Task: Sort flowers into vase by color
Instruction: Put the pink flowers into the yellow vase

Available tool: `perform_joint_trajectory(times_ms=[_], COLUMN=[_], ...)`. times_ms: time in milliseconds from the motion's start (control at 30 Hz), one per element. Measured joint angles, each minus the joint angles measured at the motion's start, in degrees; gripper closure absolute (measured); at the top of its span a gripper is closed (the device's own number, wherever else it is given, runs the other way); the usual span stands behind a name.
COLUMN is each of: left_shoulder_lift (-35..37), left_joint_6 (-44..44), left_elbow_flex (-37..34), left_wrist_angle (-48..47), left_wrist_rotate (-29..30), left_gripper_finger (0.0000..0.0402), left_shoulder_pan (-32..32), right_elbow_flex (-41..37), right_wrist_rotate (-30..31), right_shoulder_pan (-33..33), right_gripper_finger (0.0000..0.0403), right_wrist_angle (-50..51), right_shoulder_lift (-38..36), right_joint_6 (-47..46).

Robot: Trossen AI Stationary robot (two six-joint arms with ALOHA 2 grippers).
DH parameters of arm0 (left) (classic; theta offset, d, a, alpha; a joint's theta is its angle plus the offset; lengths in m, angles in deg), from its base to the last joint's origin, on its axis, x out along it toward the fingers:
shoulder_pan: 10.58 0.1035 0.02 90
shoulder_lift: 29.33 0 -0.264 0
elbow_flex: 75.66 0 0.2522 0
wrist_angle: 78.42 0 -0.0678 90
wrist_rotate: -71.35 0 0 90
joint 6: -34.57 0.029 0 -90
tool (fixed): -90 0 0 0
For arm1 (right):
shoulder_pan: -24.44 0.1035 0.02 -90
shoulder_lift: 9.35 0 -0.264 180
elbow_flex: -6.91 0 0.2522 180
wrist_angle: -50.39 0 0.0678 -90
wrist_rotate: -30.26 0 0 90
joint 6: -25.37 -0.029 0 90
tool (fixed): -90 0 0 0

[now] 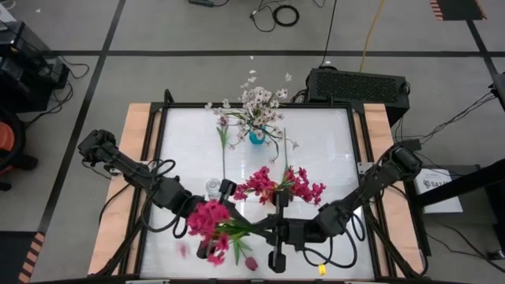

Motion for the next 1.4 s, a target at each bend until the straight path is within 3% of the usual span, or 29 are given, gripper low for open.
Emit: perform_joint_trajectory(times_ms=[200, 567, 700, 833, 967, 1233, 1400], left_shoulder_lift=[0.0, 0.0, 0.0, 0.1, 1.6, 10.1, 14.1], left_joint_6=[0.0, 0.0, 0.1, 1.3, 1.1, -1.7, -2.3], left_elbow_flex=[0.0, 0.0, 0.0, 0.0, 0.0, 0.0, 0.0], left_wrist_angle=[0.1, -0.4, -0.5, -0.7, -2.3, -14.1, -17.5], left_wrist_rotate=[-0.1, -0.3, -0.2, 0.0, 0.3, 1.3, 1.3], left_gripper_finger=[0.0327, 0.0331, 0.0356, 0.0390, 0.0389, 0.0389, 0.0389], left_shoulder_pan=[0.0, 0.1, 0.1, 0.3, 1.4, 6.7, 13.0], right_elbow_flex=[0.0, 0.0, 0.0, 0.1, 0.1, 0.1, 0.1], right_wrist_rotate=[0.5, 0.8, 2.2, 6.9, 14.0, 36.2, 42.0], right_shoulder_pan=[0.0, 0.0, 0.2, 0.9, 2.8, 10.1, 14.3], right_gripper_finger=[0.0403, 0.0402, 0.0399, 0.0375, 0.0331, 0.0234, 0.0200], right_wrist_angle=[0.0, 0.6, 0.6, 0.8, 1.1, 3.4, 3.4], right_shoulder_lift=[0.0, 0.0, 0.0, 0.0, -0.2, -3.5, -4.5], right_joint_6=[0.1, -0.1, -0.1, 0.6, 4.0, 15.5, 19.3])
